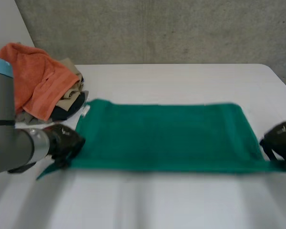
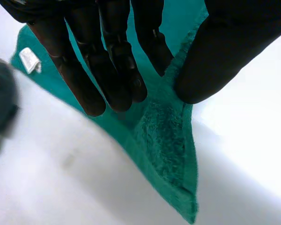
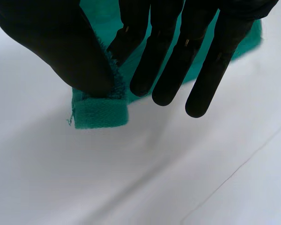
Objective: Fold the laundry.
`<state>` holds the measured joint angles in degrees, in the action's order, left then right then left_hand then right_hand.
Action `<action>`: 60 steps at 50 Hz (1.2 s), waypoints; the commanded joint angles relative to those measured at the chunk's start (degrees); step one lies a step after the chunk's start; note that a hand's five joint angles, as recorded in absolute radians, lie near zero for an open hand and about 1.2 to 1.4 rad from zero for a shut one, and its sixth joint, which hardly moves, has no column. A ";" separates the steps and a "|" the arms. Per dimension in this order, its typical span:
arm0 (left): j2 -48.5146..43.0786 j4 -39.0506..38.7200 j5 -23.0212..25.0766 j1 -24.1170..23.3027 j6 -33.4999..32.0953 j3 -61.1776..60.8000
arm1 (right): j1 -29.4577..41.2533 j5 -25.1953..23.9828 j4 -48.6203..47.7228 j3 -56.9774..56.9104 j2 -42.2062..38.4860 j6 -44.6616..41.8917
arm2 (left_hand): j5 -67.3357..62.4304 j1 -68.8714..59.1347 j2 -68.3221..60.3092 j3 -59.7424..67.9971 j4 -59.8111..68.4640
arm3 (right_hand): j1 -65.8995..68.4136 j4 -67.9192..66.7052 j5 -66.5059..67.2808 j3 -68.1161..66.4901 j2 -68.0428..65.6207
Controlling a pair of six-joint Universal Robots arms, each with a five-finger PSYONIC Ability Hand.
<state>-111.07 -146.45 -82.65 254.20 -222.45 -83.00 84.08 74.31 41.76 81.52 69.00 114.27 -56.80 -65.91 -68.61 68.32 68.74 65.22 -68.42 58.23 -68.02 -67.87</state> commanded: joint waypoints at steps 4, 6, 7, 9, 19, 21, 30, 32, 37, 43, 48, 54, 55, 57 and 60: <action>0.95 3.89 1.09 -1.96 -0.09 2.31 | 1.61 -0.40 -7.38 1.28 0.70 0.50 | -13.20 -14.09 -11.39 11.68 11.26 | 14.78 -11.58 11.77 -11.98 -12.13; -1.16 2.40 0.38 -2.40 1.13 5.03 | 3.54 -0.22 -10.29 0.31 -1.15 3.14 | -13.20 -14.09 -11.39 11.68 11.26 | 14.78 -11.58 11.77 -11.98 -12.13; -1.77 1.70 0.21 -2.48 1.75 6.09 | 3.89 -0.13 -11.16 0.05 -1.67 4.02 | -13.20 -14.09 -11.39 11.68 11.26 | 14.78 -11.58 11.77 -11.98 -12.13; -3.88 0.20 -0.23 -3.19 4.03 9.69 | 4.86 -0.13 -14.15 -1.09 -3.17 6.04 | -13.20 -14.09 -11.39 11.68 11.26 | 14.78 -11.58 11.77 -11.98 -12.13; -15.66 -4.28 -2.60 -5.65 7.46 26.82 | 8.55 3.82 -25.76 -11.19 -11.86 13.43 | -13.20 -14.09 -11.39 11.68 11.26 | 14.78 -11.58 11.77 -11.98 -12.13; -19.17 -3.93 -3.48 -5.82 7.12 31.92 | 9.43 5.58 -26.99 -14.01 -14.85 15.36 | -13.20 -14.09 -11.39 11.68 11.26 | 14.78 -11.58 11.77 -11.98 -12.13; -31.13 3.36 -7.96 -8.29 7.56 46.52 | 11.89 9.71 -27.43 -20.96 -23.30 16.60 | -13.20 -14.09 -11.39 11.68 11.26 | 14.78 -11.58 11.77 -11.98 -12.13; -32.88 3.54 -9.28 -8.46 7.56 48.62 | 12.16 10.67 -27.78 -21.83 -24.43 16.60 | -13.20 -14.09 -11.39 11.68 11.26 | 14.78 -11.58 11.77 -11.98 -12.13; -33.95 3.10 -10.78 -8.90 7.73 52.06 | 12.60 13.57 -30.94 -22.89 -25.32 17.30 | 17.77 16.88 19.57 -19.29 -19.71 | -24.32 27.52 -27.32 27.11 26.97; -30.62 -1.02 -13.06 -8.90 8.52 53.29 | 12.07 17.18 -37.62 -22.11 -22.78 20.37 | 56.80 55.91 58.61 -58.32 -58.74 | -55.22 58.42 -58.23 58.02 57.87; -25.87 -4.37 -12.28 -8.90 9.31 51.02 | 11.37 14.11 -39.21 -18.50 -17.68 22.75 | 56.80 55.91 58.61 -58.32 -58.74 | -55.22 58.42 -58.23 58.02 57.87; -20.43 -6.39 -8.51 -8.46 9.31 42.59 | 10.75 9.28 -39.56 -14.38 -12.32 24.68 | 56.80 55.91 58.61 -58.32 -58.74 | -55.22 58.42 -58.23 58.02 57.87; -19.89 -6.74 -7.80 -8.37 9.31 41.70 | 10.75 8.75 -39.47 -13.93 -11.96 24.94 | 56.80 55.91 58.61 -58.32 -58.74 | -55.22 58.42 -58.23 58.02 57.87; -18.92 -7.01 -7.01 -8.37 9.49 39.77 | 10.75 8.31 -39.21 -13.14 -11.35 25.30 | 56.80 55.91 58.61 -58.32 -58.74 | -55.22 58.42 -58.23 58.02 57.87; -17.08 -7.45 -5.77 -8.29 9.75 36.25 | 10.66 7.60 -38.42 -11.56 -10.64 26.09 | 56.80 55.91 58.61 -58.32 -58.74 | -55.22 58.42 -58.23 58.02 57.87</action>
<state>-131.32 -153.06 -91.11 245.71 -212.96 -40.58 94.86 83.69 2.15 67.40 56.72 139.21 -2.69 -10.75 -11.53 11.98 11.31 12.46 -12.18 2.80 -12.03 -11.80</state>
